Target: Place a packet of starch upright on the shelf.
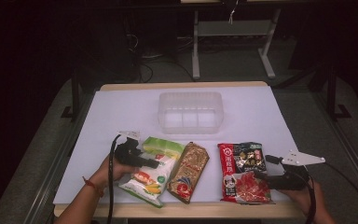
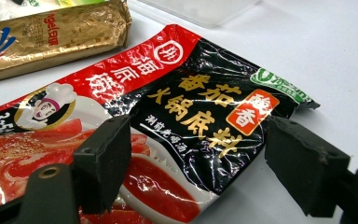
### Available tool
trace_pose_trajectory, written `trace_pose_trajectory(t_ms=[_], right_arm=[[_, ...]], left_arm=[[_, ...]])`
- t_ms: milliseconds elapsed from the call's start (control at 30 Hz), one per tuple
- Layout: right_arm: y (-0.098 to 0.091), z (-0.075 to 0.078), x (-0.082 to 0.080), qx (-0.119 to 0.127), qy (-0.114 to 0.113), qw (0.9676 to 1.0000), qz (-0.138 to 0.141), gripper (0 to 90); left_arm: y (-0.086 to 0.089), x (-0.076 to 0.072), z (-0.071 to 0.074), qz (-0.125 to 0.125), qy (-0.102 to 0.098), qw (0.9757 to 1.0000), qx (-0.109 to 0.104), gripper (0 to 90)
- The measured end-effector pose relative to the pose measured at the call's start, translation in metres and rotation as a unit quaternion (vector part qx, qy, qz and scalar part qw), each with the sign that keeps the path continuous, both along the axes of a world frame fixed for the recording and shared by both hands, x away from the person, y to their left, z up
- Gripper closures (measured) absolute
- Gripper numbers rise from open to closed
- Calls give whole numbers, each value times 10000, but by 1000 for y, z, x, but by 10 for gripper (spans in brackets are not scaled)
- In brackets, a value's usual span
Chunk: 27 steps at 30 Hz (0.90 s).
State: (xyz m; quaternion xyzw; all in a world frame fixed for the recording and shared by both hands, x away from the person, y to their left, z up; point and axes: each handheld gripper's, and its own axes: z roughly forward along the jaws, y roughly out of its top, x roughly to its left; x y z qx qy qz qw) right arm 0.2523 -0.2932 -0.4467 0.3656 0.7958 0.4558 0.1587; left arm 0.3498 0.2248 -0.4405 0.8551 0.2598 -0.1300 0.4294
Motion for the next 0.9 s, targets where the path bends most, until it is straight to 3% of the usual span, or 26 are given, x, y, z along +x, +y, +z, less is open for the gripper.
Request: trace_pose_trajectory(t_ms=[133, 267, 400, 467, 533, 600, 633, 700, 833, 900], right_arm=[[-2, 1, 0, 45, -19, 10000, -43, 228], [-4, 2, -1, 77, -86, 9999, -102, 234], [-8, 3, -2, 176, -157, 9995, -190, 235], [-9, 4, -1, 194, -167, 9994, -215, 235], [-9, 4, -1, 197, -175, 9994, -216, 236], [-9, 4, -1, 214, -192, 9993, -226, 236], [-9, 5, -1, 198, -210, 9993, -231, 236], [-10, 5, -2, 211, -214, 9992, -260, 236], [-13, 5, -2, 227, -229, 9989, -329, 236], [-13, 5, -1, 228, -217, 9989, -348, 236]], left_arm=[[1, -12, 9, 234, -386, 9990, 38, 790], [11, -24, 25, 625, -750, 9952, -91, 820], [23, -33, 42, 1011, -1111, 9877, -426, 833], [26, -37, 49, 1067, -1260, 9850, -503, 836], [27, -41, 54, 1222, -1440, 9805, -547, 839], [29, -43, 59, 1230, -1530, 9782, -673, 842], [29, -45, 61, 1309, -1639, 9756, -650, 843], [32, -46, 64, 1430, -1693, 9722, -758, 845], [35, -49, 70, 1770, -1870, 9617, -946, 851], [36, -50, 73, 1898, -1885, 9583, -1006, 853]])
